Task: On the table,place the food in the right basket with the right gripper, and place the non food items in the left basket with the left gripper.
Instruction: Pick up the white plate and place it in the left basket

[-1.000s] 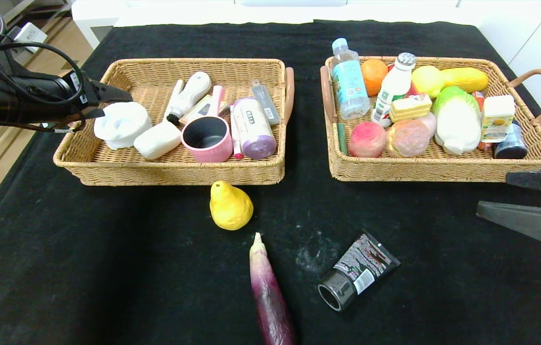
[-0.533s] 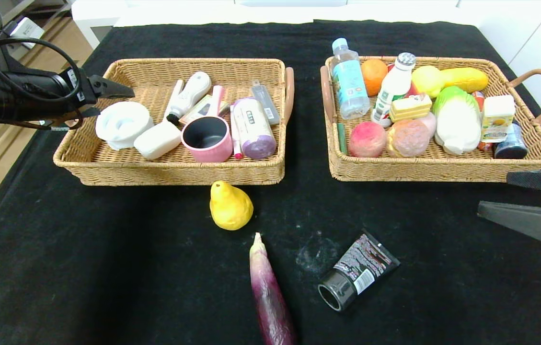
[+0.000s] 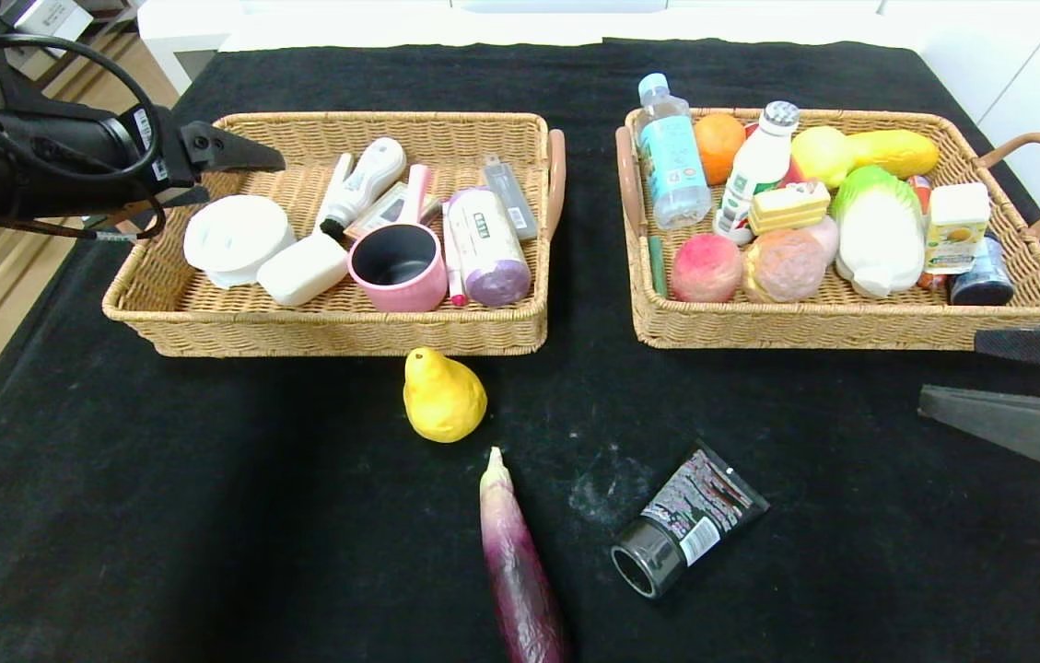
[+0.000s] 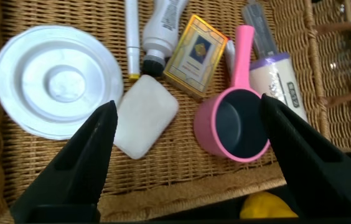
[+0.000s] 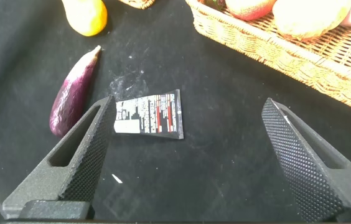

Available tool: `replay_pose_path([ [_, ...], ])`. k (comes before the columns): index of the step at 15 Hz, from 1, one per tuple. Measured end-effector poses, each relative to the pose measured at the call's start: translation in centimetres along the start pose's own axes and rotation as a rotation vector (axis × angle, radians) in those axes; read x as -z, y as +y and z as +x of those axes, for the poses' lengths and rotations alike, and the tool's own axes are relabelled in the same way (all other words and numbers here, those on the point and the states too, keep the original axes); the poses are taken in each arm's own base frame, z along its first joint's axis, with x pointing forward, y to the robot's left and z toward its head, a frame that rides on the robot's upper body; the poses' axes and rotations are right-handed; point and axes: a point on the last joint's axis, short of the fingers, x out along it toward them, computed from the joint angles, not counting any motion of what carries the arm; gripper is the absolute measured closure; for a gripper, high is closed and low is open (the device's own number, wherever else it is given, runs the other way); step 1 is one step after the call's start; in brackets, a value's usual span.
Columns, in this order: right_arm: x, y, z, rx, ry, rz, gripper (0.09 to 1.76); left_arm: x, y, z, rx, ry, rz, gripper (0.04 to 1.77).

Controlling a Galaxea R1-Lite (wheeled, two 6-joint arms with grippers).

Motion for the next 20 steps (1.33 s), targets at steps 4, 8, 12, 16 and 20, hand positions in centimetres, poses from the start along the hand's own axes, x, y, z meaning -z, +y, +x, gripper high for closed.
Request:
replay_pose_path([
  [4, 0.0, 0.0, 0.0, 0.000, 0.000, 0.000, 0.14, 1.1, -3.2, -1.5, 0.091, 0.021, 0.075, 0.14],
  [8, 0.0, 0.0, 0.0, 0.000, 0.000, 0.000, 0.14, 3.0, -6.5, -3.1, 0.206, 0.055, 0.135, 0.12],
  [12, 0.0, 0.0, 0.0, 0.001, -0.002, 0.000, 0.14, 5.6, -9.6, -4.5, 0.334, 0.114, 0.227, 0.11],
  [16, -0.1, 0.0, 0.0, 0.002, -0.003, -0.001, 0.14, 8.0, -11.7, -5.2, 0.435, 0.172, 0.297, 0.11],
  [20, -0.1, 0.0, 0.0, 0.003, -0.002, 0.000, 0.14, 9.9, -13.3, -5.2, 0.490, 0.180, 0.335, 0.10],
])
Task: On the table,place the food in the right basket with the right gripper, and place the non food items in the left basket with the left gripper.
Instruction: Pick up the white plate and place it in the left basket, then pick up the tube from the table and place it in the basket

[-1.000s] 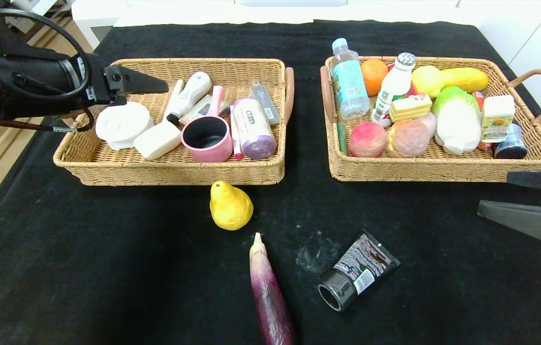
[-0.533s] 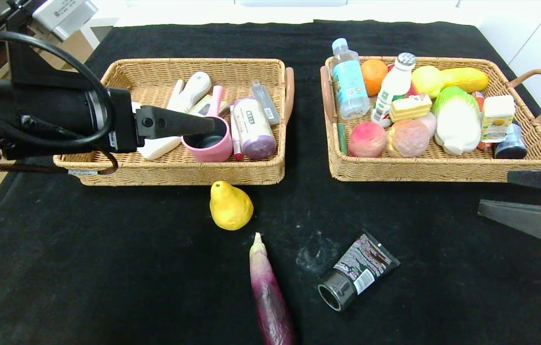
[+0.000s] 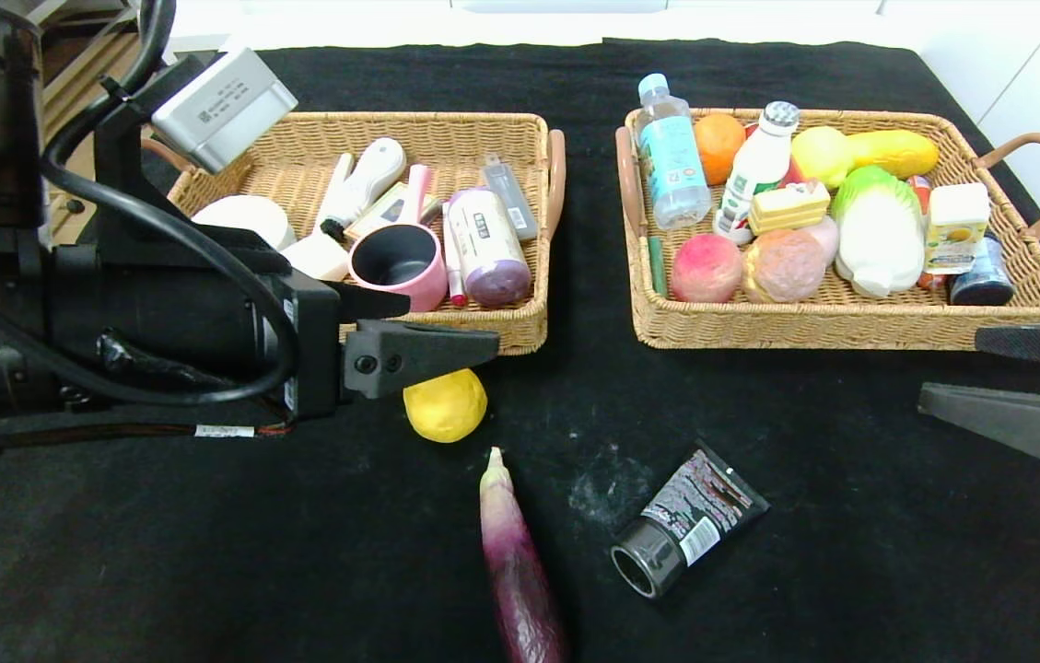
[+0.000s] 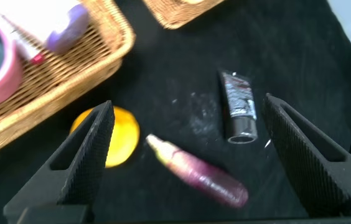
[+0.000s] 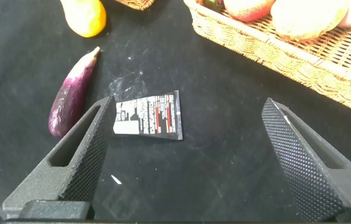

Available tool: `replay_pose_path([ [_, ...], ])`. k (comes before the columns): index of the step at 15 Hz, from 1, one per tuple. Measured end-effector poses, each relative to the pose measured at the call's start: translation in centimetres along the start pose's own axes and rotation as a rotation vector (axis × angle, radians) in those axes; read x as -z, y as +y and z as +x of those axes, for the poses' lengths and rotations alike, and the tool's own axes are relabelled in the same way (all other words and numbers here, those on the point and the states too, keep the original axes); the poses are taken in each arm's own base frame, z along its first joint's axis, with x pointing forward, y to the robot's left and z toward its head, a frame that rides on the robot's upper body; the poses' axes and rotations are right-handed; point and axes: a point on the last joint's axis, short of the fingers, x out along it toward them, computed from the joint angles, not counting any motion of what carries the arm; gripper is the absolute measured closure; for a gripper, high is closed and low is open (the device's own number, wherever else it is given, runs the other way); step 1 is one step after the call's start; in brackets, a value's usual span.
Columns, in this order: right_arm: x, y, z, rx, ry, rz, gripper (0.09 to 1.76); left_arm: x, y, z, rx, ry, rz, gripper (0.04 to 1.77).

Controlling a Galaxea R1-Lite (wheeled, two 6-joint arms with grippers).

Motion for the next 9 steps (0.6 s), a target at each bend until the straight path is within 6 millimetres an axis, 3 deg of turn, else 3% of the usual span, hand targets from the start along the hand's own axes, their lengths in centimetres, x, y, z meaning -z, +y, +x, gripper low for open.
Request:
replay_pose_path([
  [9, 0.0, -0.1, 0.1, 0.004, 0.000, 0.001, 0.14, 3.9, -4.2, 3.7, 0.063, 0.049, 0.197, 0.10],
])
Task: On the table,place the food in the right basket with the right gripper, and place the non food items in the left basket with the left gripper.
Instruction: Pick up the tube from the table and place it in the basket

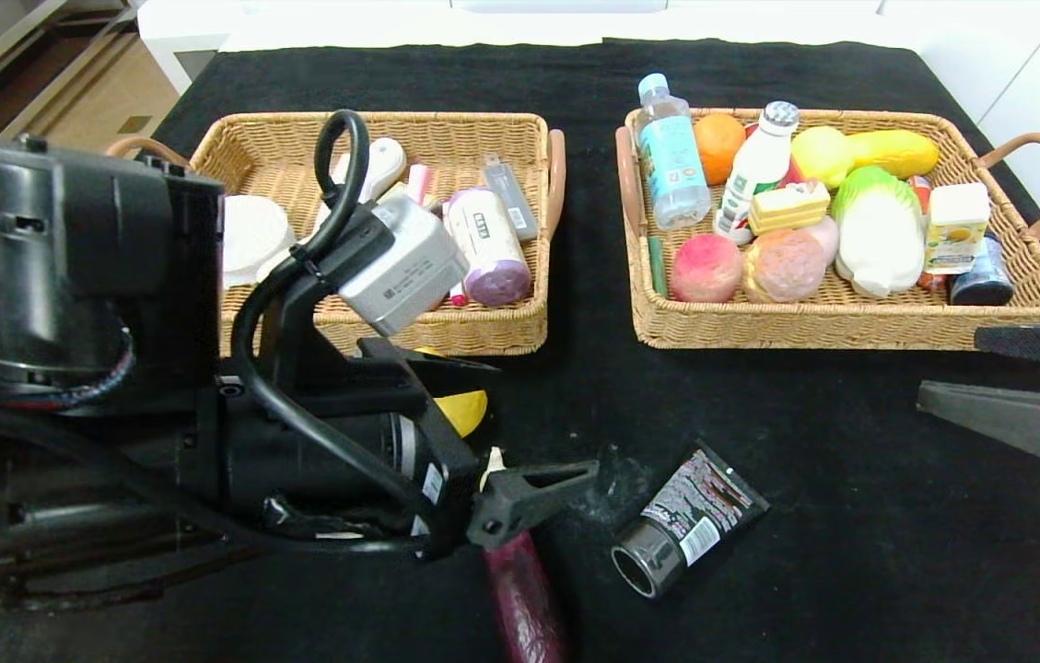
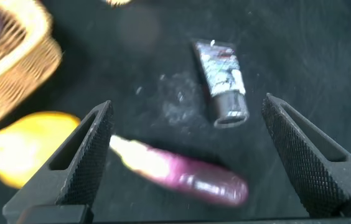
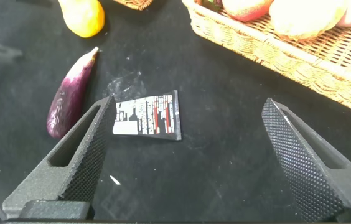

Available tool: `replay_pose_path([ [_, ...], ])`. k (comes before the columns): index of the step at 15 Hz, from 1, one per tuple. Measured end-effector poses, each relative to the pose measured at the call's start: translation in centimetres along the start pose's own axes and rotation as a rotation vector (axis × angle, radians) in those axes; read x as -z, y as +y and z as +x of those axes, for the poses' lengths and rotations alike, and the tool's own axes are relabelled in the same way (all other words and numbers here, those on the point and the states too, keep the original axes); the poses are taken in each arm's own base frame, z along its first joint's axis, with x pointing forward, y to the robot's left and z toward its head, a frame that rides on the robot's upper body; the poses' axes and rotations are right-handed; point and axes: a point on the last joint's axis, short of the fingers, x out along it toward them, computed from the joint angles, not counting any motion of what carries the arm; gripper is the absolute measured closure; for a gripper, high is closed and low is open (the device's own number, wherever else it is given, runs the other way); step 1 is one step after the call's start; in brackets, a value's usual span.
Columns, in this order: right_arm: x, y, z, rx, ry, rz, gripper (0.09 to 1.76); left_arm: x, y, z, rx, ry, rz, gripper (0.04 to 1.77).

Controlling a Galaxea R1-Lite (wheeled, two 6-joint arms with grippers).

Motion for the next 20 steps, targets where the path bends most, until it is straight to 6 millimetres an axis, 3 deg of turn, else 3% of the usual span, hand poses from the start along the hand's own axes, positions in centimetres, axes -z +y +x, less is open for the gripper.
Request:
replay_pose_path([
  [8, 0.0, -0.1, 0.0, 0.003, 0.000, 0.000, 0.14, 3.6, -3.4, 3.9, 0.024, 0.030, 0.133, 0.09],
  [20, 0.1, -0.2, 0.4, 0.001, 0.012, 0.005, 0.14, 6.7, -5.4, 7.9, -0.024, 0.032, 0.237, 0.09],
])
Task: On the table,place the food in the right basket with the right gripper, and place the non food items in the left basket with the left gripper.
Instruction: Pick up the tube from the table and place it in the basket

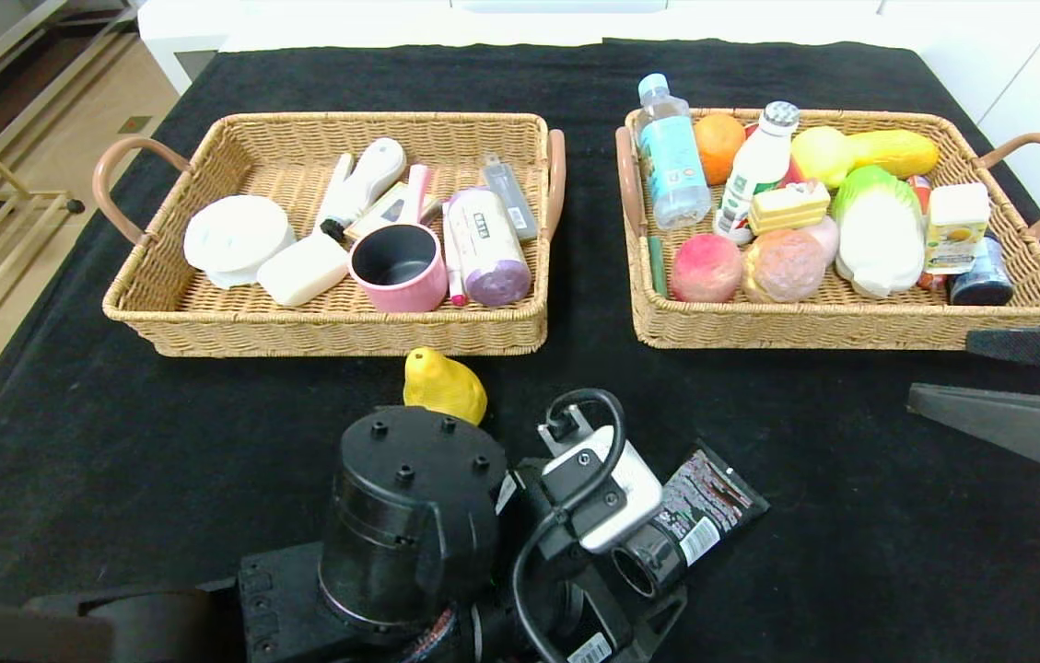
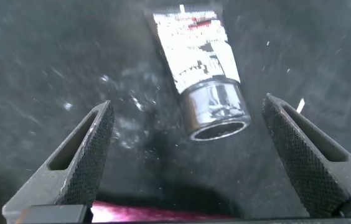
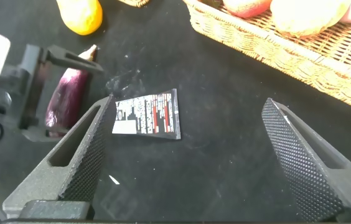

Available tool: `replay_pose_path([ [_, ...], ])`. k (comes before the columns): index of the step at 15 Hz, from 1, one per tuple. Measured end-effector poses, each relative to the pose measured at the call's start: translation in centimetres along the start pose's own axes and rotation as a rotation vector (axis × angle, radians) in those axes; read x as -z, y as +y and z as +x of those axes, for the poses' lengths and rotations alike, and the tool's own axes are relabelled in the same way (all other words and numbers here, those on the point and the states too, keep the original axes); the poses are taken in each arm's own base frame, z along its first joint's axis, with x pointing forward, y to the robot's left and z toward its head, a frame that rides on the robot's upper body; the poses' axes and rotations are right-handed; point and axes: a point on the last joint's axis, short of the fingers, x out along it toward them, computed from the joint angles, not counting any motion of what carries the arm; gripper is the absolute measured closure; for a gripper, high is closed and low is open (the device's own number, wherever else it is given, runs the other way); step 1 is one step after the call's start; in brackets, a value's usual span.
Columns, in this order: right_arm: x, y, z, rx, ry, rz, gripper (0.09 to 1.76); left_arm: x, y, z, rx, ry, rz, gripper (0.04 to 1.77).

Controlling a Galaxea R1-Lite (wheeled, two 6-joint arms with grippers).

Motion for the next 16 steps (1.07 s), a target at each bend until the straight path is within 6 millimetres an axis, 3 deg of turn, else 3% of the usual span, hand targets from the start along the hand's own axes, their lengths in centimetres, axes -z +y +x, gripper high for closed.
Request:
replay_pose_path([
  [16, 0.0, 0.0, 0.1, 0.001, 0.001, 0.001, 0.14, 1.1, -2.6, 2.9, -0.035, 0.004, 0.037, 0.09],
])
